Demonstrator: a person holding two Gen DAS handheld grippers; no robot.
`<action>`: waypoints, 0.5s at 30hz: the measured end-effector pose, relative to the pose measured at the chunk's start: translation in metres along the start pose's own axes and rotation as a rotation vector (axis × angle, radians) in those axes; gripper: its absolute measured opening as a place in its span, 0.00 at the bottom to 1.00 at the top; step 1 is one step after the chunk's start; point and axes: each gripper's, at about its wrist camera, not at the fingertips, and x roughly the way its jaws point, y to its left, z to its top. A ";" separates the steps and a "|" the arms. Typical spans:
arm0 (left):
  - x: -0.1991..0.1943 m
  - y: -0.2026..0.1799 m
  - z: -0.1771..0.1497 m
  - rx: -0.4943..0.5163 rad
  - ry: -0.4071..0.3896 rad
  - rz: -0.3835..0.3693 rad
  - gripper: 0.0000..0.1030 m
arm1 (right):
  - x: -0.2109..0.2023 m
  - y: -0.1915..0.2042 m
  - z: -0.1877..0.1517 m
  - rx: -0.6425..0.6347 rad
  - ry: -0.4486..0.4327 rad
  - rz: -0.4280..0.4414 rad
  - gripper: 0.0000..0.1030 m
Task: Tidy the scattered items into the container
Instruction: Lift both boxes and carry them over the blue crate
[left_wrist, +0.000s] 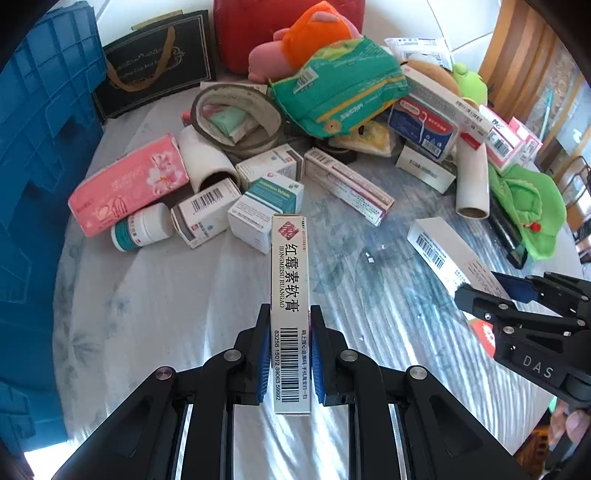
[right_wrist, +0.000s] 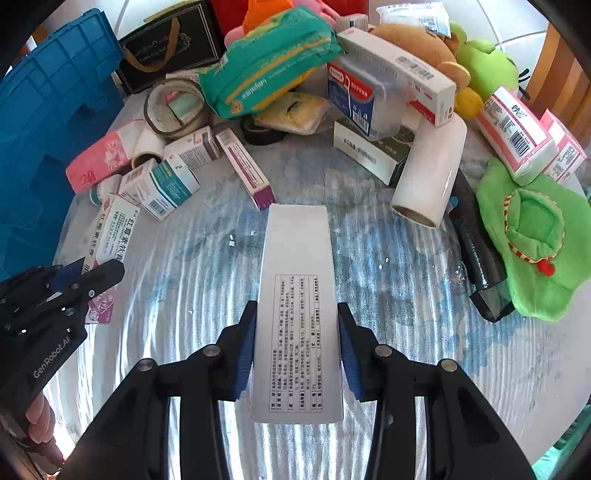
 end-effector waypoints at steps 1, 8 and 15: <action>-0.004 0.000 0.002 0.001 -0.012 0.004 0.17 | -0.006 -0.004 -0.002 -0.006 -0.016 0.002 0.39; -0.046 -0.006 0.005 0.000 -0.122 0.017 0.17 | -0.050 0.000 -0.012 -0.044 -0.133 0.016 0.39; -0.104 0.001 0.012 -0.010 -0.229 0.060 0.17 | -0.092 0.038 0.004 -0.122 -0.261 0.015 0.39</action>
